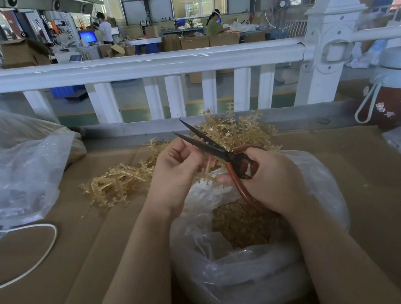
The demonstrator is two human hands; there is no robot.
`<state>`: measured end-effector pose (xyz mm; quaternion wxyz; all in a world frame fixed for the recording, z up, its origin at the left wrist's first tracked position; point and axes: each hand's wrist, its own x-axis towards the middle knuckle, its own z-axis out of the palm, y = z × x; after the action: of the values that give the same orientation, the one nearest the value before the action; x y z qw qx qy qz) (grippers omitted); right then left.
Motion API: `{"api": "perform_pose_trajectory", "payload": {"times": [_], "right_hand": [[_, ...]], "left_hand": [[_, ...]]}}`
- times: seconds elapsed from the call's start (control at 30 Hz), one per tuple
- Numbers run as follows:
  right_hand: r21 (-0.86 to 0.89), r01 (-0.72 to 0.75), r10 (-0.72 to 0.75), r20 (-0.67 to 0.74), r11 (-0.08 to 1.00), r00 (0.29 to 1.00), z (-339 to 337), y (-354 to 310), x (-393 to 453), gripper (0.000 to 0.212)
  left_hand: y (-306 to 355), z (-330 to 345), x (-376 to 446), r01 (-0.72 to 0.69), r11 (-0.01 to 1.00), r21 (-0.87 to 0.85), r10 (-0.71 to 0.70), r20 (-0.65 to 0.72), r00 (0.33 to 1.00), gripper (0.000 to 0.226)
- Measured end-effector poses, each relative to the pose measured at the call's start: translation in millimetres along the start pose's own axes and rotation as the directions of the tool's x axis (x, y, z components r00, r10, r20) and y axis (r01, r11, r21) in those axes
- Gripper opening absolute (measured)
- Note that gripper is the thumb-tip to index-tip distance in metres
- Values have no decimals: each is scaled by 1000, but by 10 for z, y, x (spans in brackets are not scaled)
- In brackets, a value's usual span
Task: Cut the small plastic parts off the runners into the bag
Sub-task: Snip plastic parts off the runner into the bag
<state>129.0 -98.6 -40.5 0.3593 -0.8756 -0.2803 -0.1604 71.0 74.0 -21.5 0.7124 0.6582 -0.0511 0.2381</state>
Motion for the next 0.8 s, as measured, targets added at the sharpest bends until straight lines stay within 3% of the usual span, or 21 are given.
{"api": "perform_pose_trajectory", "payload": {"times": [0.13, 0.53, 0.8], "right_hand": [[10, -7, 7, 15, 1000, 1000, 10, 20, 9, 67], [-86, 25, -29, -42, 996, 999, 4, 26, -5, 52], [-77, 39, -42, -34, 996, 999, 7, 59, 0, 50]], "left_hand": [[32, -3, -8, -15, 999, 31, 15, -22, 1000, 20], [58, 12, -34, -64, 992, 111, 73, -84, 994, 14], [58, 12, -42, -116, 973, 201, 127, -42, 991, 21]]}}
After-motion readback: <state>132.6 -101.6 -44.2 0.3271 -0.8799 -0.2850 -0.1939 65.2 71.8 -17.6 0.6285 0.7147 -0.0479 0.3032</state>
